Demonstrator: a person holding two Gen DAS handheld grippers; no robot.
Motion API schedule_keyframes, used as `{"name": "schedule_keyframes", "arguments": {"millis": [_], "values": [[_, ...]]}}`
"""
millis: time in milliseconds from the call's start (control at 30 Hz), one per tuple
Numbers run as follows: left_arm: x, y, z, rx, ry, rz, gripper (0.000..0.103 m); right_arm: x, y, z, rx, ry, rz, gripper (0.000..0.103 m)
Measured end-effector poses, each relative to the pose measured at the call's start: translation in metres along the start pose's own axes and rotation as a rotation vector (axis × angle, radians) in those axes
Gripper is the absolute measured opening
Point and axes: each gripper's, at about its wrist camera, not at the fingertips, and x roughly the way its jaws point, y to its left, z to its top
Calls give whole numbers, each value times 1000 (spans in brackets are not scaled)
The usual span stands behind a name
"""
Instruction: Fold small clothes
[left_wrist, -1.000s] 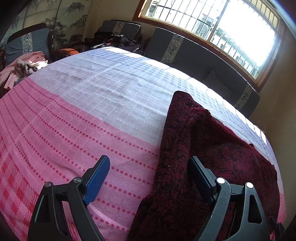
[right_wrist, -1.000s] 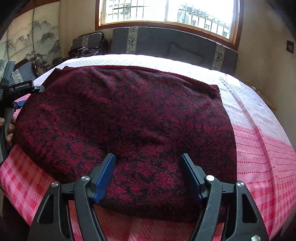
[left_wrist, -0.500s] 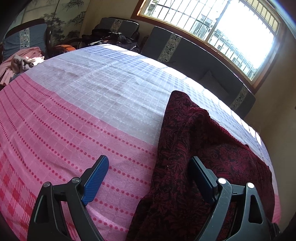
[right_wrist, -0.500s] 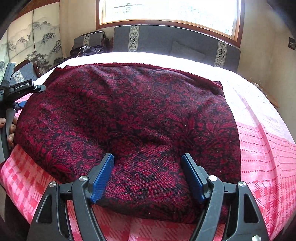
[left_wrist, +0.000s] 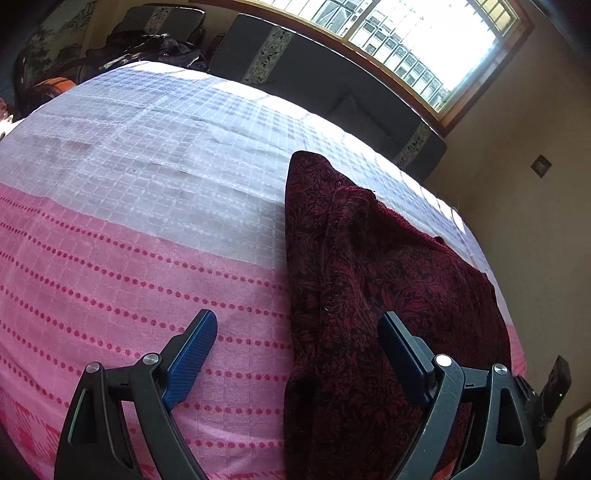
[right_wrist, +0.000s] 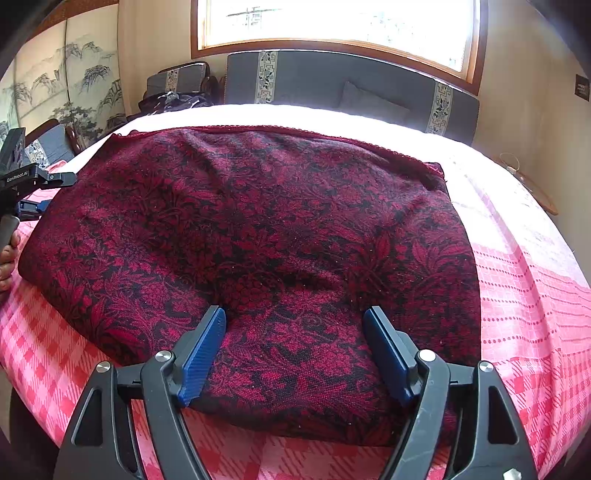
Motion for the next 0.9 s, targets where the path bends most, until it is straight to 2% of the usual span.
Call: {"name": "schedule_keyframes", "arguments": {"millis": [233, 300, 333, 400, 500, 600, 733, 900], "values": [[24, -13, 23, 201, 120, -51, 89, 0, 0, 0, 1, 0, -3, 75], [28, -15, 26, 235, 176, -131, 89, -1, 2, 1, 3, -2, -6, 76], [30, -15, 27, 240, 215, -199, 89, 0, 2, 1, 5, -2, -7, 76], [34, -15, 29, 221, 268, -299, 89, -1, 4, 0, 10, -2, -11, 77], [40, -4, 34, 130, 296, -425, 89, -2, 5, -1, 18, 0, -15, 79], [40, 3, 39, 70, 289, -528, 88, 0, 4, 0, 25, 1, -12, 80], [36, 7, 41, 69, 283, -559, 88, 1, 3, 0, 31, 3, -11, 82], [34, 13, 44, 107, 297, -552, 79, 2, 1, -1, 33, 4, -3, 84]]}}
